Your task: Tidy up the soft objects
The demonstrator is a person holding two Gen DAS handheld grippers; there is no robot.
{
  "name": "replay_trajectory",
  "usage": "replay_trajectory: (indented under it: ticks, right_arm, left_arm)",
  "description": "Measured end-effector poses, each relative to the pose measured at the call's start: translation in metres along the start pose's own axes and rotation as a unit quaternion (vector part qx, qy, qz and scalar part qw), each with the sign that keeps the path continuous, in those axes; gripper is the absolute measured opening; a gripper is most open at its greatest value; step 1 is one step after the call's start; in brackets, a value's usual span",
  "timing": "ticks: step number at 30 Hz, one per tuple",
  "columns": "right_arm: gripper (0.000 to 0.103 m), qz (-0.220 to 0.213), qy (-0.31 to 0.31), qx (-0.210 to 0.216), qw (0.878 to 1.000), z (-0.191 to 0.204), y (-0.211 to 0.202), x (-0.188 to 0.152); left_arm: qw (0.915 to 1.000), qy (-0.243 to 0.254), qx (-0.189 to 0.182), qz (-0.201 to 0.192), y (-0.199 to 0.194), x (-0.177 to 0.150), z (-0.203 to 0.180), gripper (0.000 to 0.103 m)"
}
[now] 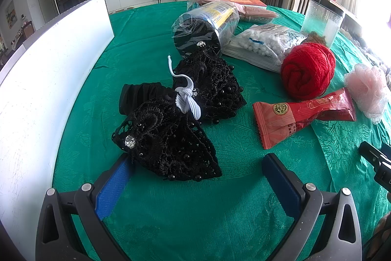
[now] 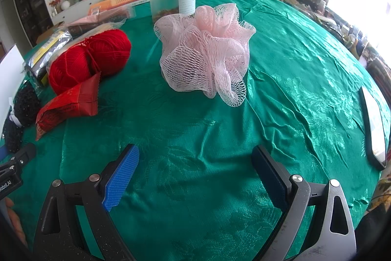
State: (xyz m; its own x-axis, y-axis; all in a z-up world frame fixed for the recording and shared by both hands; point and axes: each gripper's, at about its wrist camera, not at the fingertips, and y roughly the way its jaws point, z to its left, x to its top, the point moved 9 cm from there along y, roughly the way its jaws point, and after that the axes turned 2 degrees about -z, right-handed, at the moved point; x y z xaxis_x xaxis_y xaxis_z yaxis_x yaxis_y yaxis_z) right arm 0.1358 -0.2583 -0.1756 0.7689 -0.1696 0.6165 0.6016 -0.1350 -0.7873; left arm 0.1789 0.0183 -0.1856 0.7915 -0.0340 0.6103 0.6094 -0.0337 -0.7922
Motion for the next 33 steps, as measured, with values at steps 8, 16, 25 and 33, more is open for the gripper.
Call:
replay_trajectory:
  ticks: [8, 16, 25, 33]
  right_arm:
    - [0.095, -0.001, 0.0, 0.0, 1.0, 0.0001, 0.0002, 0.0002]
    - [0.095, -0.001, 0.0, 0.0, 1.0, 0.0, 0.0006, 0.0003]
    - [0.095, -0.001, 0.0, 0.0, 1.0, 0.0004, 0.0009, 0.0022]
    - [0.095, -0.002, 0.0, 0.0, 1.0, 0.0005, 0.0012, 0.0019]
  left_arm:
    - [1.0, 0.0, 0.0, 0.0, 0.0, 0.0001, 0.0002, 0.103]
    - [1.0, 0.0, 0.0, 0.0, 0.0, 0.0, 0.0, 0.103]
    - [1.0, 0.0, 0.0, 0.0, 0.0, 0.0, 0.0, 0.103]
    - [1.0, 0.0, 0.0, 0.0, 0.0, 0.0, 0.0001, 0.103]
